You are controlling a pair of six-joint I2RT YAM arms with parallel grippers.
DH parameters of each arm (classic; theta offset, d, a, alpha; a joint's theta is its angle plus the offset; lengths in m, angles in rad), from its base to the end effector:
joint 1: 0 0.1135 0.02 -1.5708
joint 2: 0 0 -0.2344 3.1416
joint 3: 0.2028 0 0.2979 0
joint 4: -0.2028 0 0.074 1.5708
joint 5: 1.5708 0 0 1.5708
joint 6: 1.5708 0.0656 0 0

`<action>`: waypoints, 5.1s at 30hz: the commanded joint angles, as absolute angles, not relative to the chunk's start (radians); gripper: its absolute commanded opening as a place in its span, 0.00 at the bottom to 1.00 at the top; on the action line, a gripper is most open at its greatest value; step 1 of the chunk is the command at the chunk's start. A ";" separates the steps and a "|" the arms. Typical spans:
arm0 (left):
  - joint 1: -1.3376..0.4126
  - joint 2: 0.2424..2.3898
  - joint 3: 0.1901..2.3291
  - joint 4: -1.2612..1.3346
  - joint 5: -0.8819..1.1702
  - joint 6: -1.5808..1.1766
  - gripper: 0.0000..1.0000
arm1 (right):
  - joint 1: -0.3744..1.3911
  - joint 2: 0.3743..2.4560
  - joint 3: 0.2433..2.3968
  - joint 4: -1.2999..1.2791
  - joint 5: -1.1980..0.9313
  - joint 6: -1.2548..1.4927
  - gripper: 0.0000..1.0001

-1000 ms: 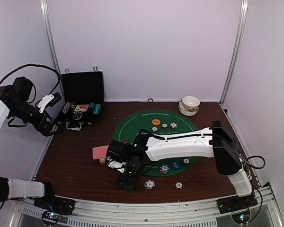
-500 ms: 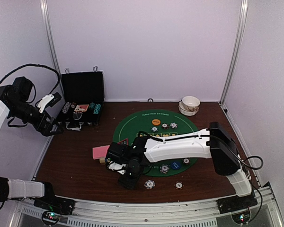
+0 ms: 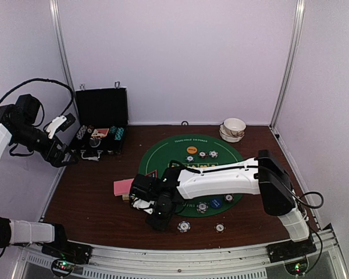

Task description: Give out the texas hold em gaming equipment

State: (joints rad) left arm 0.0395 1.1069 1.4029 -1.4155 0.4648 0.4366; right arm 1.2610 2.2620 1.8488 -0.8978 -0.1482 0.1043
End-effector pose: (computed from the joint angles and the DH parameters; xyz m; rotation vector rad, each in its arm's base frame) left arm 0.2356 -0.0201 0.3463 0.6421 2.4853 -0.4508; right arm 0.1421 0.4757 0.0977 -1.6666 2.4997 0.4206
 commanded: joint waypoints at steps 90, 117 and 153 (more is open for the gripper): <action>-0.403 1.508 1.123 -0.979 0.264 0.682 0.98 | 0.646 1.558 1.341 -0.796 -0.081 0.453 1.00; -0.433 1.689 1.126 -0.855 0.198 0.832 0.98 | 0.747 1.550 1.385 -0.808 -0.049 0.465 1.00; -0.437 1.817 1.156 -0.799 0.216 0.847 0.98 | 0.759 1.508 1.343 -0.808 -0.074 0.473 0.99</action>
State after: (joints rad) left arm -0.4320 1.7988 1.1381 -0.8234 0.1978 0.8291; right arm 0.7528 1.5452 1.3563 -0.7998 -0.0711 0.4606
